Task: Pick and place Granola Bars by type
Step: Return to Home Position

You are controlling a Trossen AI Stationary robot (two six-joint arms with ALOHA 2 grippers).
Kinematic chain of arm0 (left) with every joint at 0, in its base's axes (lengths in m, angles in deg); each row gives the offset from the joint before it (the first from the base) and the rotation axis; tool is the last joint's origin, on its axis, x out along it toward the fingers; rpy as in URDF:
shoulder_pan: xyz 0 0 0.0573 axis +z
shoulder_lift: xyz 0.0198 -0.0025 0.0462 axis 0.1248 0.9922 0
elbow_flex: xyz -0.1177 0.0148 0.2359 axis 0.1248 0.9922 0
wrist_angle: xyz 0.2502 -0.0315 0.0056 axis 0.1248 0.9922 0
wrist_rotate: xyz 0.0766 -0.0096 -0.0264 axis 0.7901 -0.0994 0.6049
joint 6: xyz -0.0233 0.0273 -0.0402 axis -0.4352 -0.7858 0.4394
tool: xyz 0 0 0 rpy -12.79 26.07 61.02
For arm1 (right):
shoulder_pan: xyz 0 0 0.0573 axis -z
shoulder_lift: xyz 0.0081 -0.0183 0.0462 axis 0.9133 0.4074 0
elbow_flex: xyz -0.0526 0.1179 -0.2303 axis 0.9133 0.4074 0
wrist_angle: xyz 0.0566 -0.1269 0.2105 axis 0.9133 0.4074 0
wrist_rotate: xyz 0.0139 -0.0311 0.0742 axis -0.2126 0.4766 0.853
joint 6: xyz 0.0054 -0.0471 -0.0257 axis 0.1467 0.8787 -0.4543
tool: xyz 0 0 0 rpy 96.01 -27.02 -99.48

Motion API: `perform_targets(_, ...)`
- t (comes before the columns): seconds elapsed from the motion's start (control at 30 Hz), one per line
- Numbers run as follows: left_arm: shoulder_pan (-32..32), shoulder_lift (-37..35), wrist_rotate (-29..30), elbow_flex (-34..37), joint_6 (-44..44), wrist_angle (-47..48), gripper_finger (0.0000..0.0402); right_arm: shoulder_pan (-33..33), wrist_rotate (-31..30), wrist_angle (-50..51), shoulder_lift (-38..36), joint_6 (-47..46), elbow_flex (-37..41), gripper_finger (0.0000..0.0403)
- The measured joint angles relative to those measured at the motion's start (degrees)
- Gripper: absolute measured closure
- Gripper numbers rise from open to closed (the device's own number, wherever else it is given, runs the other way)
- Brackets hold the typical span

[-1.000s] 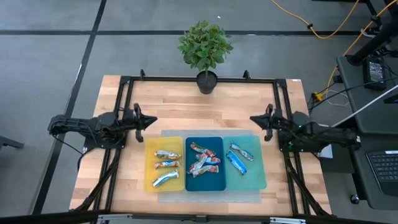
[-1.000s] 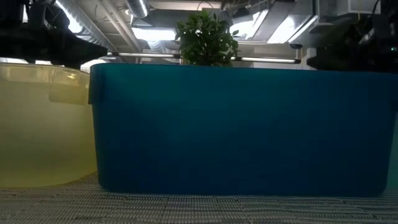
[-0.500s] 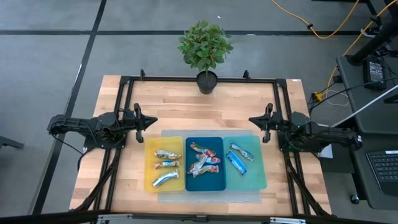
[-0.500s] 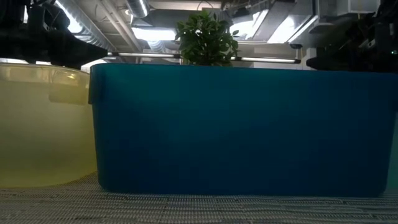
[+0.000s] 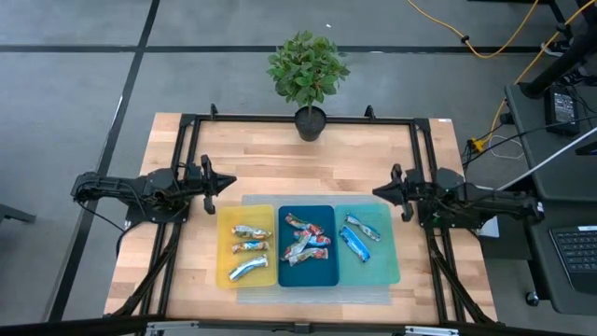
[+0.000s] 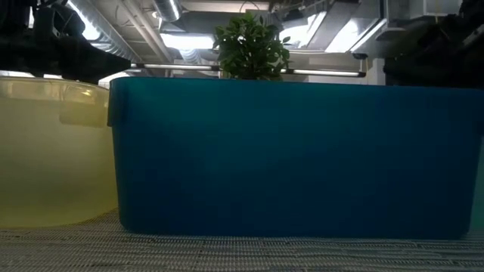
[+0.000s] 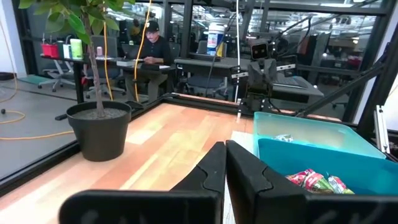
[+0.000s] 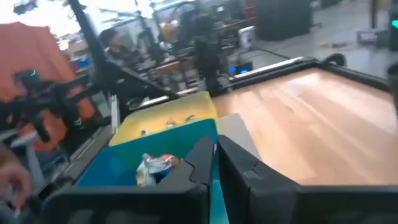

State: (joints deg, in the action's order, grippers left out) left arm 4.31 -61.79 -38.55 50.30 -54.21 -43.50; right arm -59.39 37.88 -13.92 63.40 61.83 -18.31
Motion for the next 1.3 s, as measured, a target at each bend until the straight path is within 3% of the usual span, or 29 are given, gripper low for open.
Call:
perform_targets(0.2, 0.00, 0.00, 0.00, 0.00, 0.01, -0.01, 0.0394, -0.15, -1.23, 0.16, 0.49, 7.26, 0.00, 0.0376)
perform_targets(1.3, 0.00, 0.00, 0.00, -0.02, 0.01, 0.01, 0.0397, -0.16, -1.27, 0.13, 0.49, 5.78, 0.00, 0.0380)
